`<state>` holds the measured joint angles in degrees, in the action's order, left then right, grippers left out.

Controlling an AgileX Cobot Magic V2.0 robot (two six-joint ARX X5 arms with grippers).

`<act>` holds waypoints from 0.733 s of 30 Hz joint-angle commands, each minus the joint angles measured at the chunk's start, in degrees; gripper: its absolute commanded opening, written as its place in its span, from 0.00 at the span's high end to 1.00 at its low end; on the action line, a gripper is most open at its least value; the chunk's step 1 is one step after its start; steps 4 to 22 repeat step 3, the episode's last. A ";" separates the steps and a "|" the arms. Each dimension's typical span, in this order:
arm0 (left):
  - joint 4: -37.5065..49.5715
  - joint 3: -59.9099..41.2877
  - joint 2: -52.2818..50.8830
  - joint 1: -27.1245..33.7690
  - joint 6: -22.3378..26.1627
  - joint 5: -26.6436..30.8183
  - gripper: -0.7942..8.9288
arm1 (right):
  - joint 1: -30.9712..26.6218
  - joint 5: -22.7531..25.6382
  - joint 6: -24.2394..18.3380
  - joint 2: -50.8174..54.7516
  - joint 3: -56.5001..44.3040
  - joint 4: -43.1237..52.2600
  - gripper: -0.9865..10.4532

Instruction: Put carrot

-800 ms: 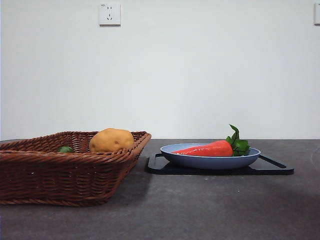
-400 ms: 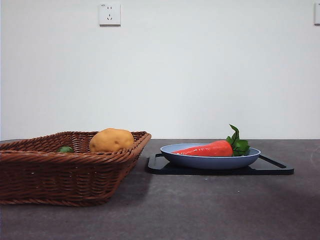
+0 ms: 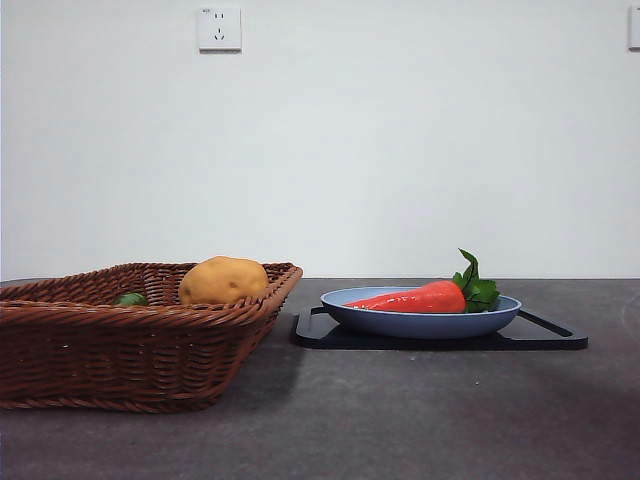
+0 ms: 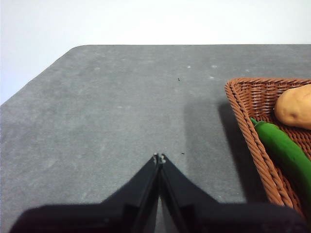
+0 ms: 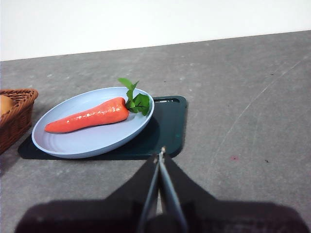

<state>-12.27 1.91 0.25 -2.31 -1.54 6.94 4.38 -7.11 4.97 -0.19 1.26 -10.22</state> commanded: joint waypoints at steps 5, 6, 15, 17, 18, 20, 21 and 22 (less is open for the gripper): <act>0.66 -0.37 -0.20 0.15 -0.35 0.13 0.91 | -0.09 0.00 0.57 0.20 -0.68 0.37 0.91; 0.66 -0.37 -0.20 0.15 -0.35 0.13 0.91 | -0.09 0.00 0.57 0.20 -0.68 0.37 0.91; 0.66 -0.37 -0.20 0.15 -0.35 0.13 0.91 | -0.09 0.00 0.57 0.20 -0.68 0.37 0.91; 0.66 -0.37 -0.20 0.15 -0.35 0.13 0.91 | -0.09 0.00 0.57 0.20 -0.68 0.37 0.91; 0.66 -0.37 -0.20 0.15 -0.35 0.13 0.91 | -0.09 0.00 0.57 0.20 -0.68 0.37 0.91; 0.66 -0.37 -0.20 0.15 -0.35 0.13 0.91 | -0.09 0.00 0.57 0.20 -0.68 0.37 0.91; 0.66 -0.37 -0.20 0.15 -0.35 0.13 0.91 | -0.09 0.00 0.57 0.20 -0.68 0.37 0.91; 0.66 -0.37 -0.20 0.15 -0.35 0.13 0.91 | -0.09 0.00 0.57 0.20 -0.68 0.37 0.91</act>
